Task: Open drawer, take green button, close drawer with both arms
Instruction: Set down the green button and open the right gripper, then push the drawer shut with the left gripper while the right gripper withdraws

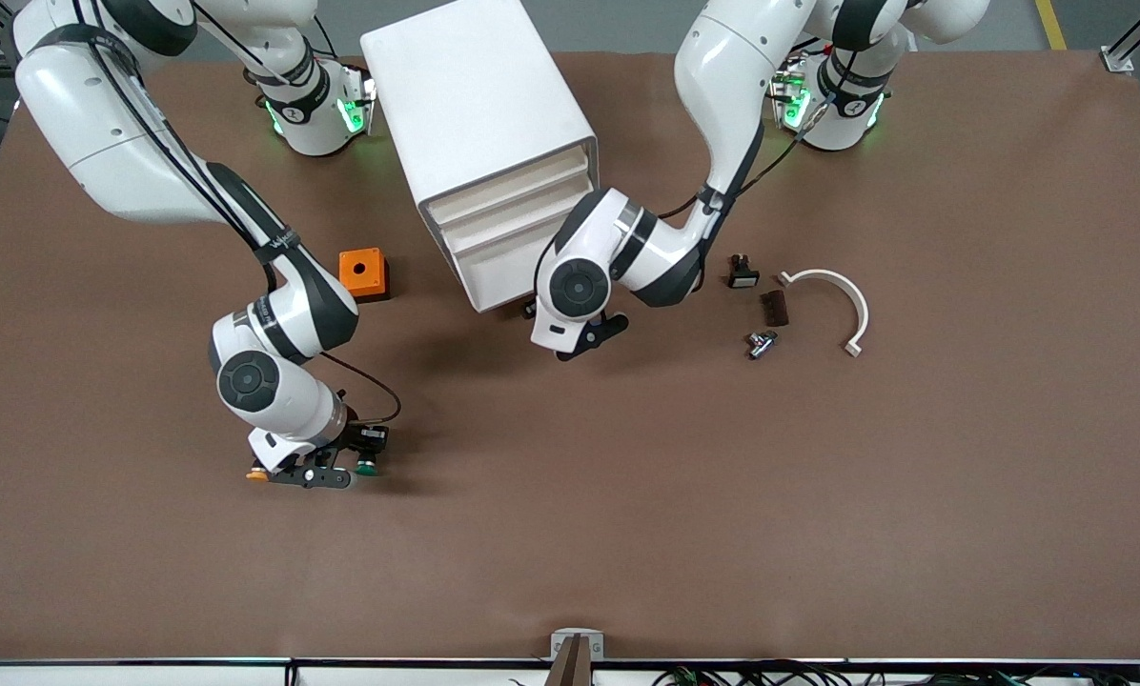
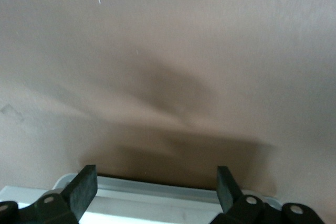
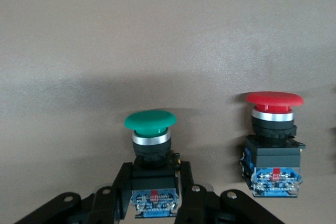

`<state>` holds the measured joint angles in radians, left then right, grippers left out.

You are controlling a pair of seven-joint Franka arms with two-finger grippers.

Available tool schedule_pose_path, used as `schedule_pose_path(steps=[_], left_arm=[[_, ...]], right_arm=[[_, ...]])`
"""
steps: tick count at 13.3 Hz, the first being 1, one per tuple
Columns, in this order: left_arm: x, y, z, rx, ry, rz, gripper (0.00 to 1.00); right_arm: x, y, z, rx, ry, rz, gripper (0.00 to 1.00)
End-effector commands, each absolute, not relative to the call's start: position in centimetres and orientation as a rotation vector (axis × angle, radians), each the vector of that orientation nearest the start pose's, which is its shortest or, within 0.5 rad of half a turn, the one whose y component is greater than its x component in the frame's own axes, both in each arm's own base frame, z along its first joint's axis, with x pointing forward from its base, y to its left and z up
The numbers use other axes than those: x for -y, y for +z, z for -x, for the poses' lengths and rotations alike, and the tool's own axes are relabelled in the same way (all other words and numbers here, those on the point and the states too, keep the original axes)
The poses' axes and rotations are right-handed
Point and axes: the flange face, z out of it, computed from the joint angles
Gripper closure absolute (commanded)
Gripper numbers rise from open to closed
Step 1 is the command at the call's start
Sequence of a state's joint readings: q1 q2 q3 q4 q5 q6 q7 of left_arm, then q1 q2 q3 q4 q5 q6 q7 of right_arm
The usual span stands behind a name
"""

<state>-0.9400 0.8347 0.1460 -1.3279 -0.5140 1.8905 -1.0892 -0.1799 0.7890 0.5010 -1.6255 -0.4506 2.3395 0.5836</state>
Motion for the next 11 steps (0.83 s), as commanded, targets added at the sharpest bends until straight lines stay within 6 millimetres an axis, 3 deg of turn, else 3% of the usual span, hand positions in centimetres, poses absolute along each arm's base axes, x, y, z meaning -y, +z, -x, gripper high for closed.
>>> schedule_pose_path(steps=[1, 4, 6, 8, 10, 11], left_arm=[[56.5, 22.9, -43.5, 0.712, 0.652, 2.960, 0.00], [58.6, 22.9, -40.8, 0.667, 0.647, 2.958, 0.00], [59.5, 22.9, -39.4, 0.631, 0.645, 2.961, 0.00], [60.1, 23.0, -38.5, 0.607, 0.641, 2.965, 0.00], [60.6, 22.9, -37.6, 0.559, 0.636, 2.972, 0.00], [60.9, 22.8, -37.1, 0.536, 0.634, 2.976, 0.00]], right_arm=[[-17.0, 21.3, -68.1, -0.132, -0.086, 3.104, 0.00], [-15.7, 23.1, -69.0, -0.104, -0.109, 3.112, 0.00], [-13.2, 24.8, -69.7, 0.032, -0.073, 3.124, 0.00], [-11.4, 28.7, -70.6, 0.030, -0.007, 3.045, 0.00], [-8.0, 32.2, -70.9, 0.009, 0.027, 3.057, 0.00], [-7.2, 34.2, -70.4, -0.023, 0.062, 3.045, 0.00]])
